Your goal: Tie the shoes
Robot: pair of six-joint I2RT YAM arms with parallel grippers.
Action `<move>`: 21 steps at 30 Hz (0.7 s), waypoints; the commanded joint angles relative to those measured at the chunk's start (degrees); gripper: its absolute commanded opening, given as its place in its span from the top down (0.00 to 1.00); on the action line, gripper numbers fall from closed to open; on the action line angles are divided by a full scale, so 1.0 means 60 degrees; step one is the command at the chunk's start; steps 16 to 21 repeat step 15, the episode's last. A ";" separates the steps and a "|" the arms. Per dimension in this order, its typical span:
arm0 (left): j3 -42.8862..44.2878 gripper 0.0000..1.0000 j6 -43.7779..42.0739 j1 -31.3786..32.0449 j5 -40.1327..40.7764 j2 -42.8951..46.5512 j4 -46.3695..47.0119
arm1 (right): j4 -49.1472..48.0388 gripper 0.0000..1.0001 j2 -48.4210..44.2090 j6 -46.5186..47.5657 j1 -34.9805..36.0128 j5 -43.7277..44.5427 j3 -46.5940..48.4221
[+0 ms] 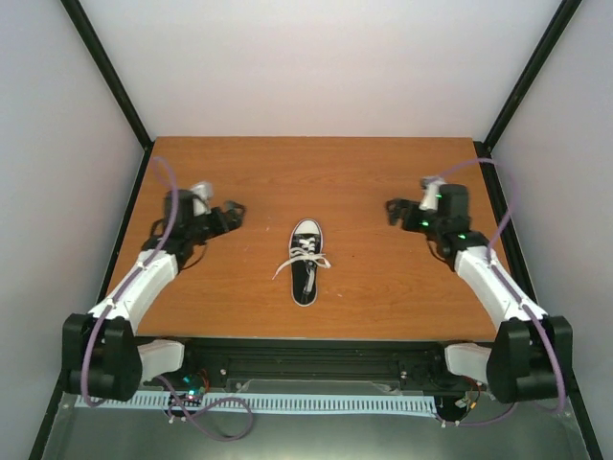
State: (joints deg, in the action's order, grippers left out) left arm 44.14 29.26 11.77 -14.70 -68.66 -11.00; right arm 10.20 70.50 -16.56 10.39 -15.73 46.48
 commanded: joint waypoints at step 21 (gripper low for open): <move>-0.3393 0.00 -0.0663 -0.4648 0.2715 0.1453 0.3626 | -0.5308 0.00 -0.2928 0.0100 -0.3301 0.4242 -0.4846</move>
